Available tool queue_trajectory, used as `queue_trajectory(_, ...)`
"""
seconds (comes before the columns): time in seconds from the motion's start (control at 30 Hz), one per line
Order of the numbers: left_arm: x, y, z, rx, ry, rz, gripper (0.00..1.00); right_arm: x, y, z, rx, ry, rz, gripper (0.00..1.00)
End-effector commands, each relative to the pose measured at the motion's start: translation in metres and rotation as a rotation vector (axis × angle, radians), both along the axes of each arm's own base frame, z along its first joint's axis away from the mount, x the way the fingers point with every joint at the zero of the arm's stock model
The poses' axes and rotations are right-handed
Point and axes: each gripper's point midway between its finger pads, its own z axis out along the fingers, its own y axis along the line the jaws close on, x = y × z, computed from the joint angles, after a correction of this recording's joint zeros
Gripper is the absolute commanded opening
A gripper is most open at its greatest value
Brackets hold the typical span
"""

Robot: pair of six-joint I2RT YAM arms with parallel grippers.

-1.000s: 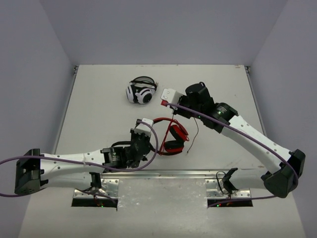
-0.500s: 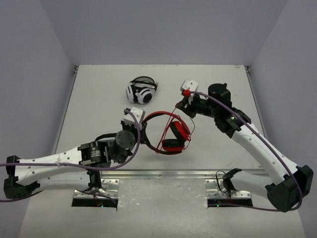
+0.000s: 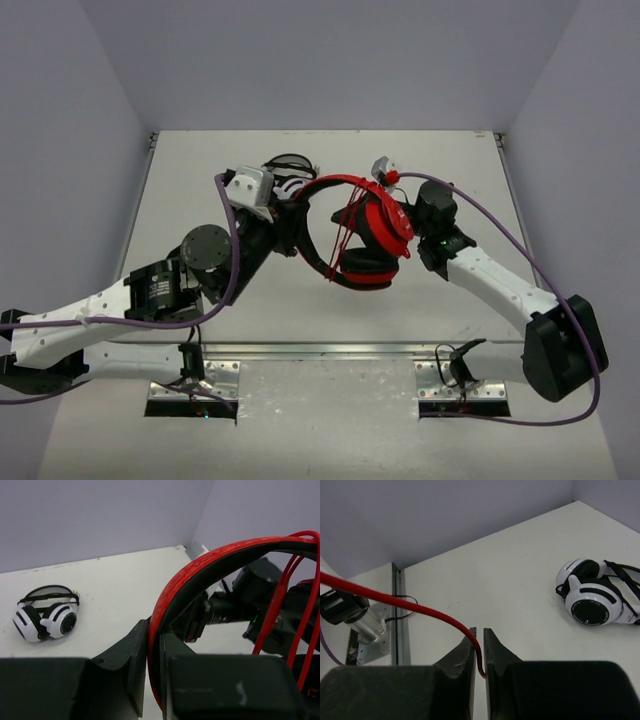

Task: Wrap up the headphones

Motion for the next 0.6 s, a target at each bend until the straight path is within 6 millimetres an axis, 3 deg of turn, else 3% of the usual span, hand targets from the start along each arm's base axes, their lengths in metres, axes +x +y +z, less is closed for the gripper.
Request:
queue_trajectory(0.0, 0.003, 0.013, 0.065, -0.224, -0.052, 0.069, 0.0, -0.004, 0.007, 0.028, 0.127, -0.051, 0.05, 0.11)
queue_trajectory(0.2, 0.017, 0.034, 0.087, -0.28, -0.06, 0.243, 0.0, -0.011, 0.009, 0.006, 0.154, -0.004, 0.077, 0.07)
queue_trajectory(0.43, 0.026, 0.048, 0.096, -0.343, -0.063, 0.38, 0.0, -0.023, 0.012, 0.006, 0.216, 0.007, 0.127, 0.07)
queue_trajectory(0.57, 0.031, 0.058, 0.093, -0.345, -0.057, 0.483, 0.01, -0.038, 0.015, 0.004, 0.22, -0.007, 0.128, 0.02)
